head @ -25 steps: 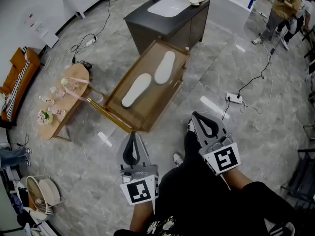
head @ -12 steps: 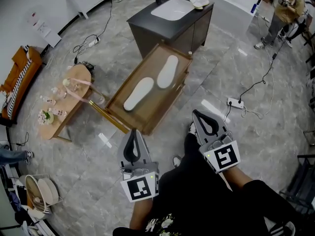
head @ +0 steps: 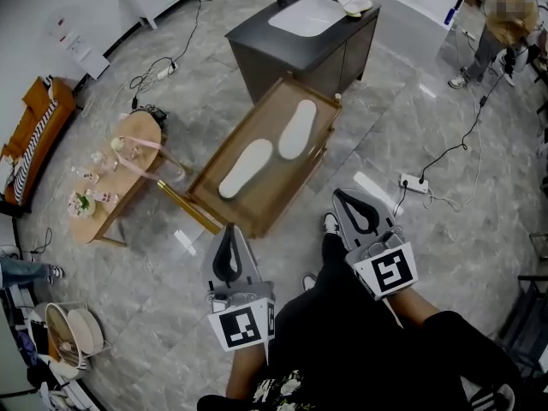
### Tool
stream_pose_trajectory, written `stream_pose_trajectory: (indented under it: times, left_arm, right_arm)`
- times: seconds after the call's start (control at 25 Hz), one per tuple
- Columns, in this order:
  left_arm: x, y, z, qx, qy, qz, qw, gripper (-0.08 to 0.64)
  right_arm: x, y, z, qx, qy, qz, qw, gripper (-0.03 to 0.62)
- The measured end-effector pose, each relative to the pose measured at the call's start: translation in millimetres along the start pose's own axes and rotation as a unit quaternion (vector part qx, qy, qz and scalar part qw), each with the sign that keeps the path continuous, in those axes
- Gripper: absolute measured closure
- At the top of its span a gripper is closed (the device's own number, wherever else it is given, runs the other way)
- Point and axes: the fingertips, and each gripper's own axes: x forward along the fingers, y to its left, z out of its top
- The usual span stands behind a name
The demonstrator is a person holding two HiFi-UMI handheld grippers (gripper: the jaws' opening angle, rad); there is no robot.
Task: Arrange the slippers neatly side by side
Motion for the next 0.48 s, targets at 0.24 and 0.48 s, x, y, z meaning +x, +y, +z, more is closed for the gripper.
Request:
stream_pose_trajectory:
  times: [0.24,0.48]
  left_arm:
    - [21,0,-2,0.002,0.004,0.002,1.0000,0.560]
    - [43,3,-1,0.002,0.011,0.002,0.9999,0.560]
  right_arm:
    - [18,-13,-3,0.003,0.003,0.006,1.000,0.594]
    - [41,-22,-1,0.010,0.005,0.014,1.000,0.594]
